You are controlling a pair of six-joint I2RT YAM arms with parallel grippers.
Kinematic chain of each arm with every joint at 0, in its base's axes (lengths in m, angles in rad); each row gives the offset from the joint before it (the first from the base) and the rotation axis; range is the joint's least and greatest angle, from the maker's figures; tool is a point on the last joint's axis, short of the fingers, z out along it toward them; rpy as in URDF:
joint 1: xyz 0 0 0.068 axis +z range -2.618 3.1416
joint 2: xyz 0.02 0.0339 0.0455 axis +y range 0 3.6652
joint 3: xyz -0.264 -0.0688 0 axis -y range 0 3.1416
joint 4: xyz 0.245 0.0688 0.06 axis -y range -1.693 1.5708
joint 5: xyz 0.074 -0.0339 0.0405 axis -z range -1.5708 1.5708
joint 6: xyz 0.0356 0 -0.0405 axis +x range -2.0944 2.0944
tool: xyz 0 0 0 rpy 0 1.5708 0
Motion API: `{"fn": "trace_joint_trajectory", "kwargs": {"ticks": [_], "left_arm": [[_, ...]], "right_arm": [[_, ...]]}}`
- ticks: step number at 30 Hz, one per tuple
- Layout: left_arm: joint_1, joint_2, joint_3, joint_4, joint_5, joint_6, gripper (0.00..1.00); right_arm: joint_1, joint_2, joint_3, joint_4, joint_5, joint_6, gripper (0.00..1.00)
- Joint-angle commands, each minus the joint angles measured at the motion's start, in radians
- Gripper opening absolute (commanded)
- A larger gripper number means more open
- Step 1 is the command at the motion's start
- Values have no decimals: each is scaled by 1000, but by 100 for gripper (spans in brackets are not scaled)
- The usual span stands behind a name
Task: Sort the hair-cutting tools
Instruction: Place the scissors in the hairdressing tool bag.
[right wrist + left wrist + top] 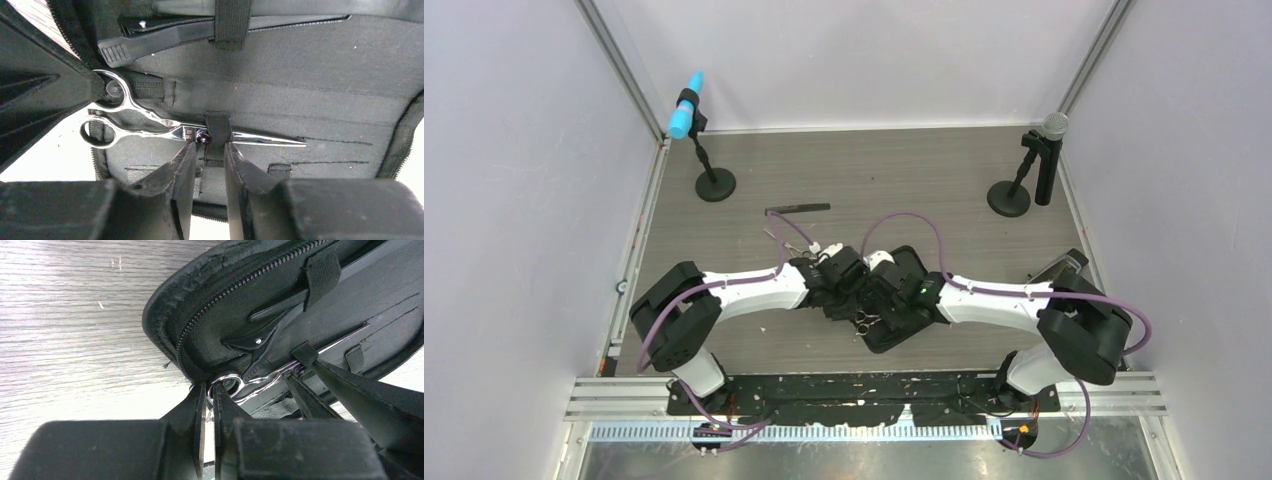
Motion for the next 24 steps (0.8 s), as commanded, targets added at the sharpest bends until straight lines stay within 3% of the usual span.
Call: {"fn": "trace_joint_trajectory", "kwargs": {"ticks": [1, 6, 15, 24], "left_arm": [[4, 4, 31, 16, -12, 7, 0], [1, -6, 33, 12, -23, 9, 0], [-39, 34, 138, -120, -79, 53, 0], [-69, 58, 208, -164, -91, 88, 0]], "right_arm": [[6, 67, 16, 89, -26, -26, 27], [6, 16, 5, 90, -22, -20, 6], [1, -264, -117, 272, -67, -6, 5], [-11, -303, -199, 448, -133, 12, 5]]}}
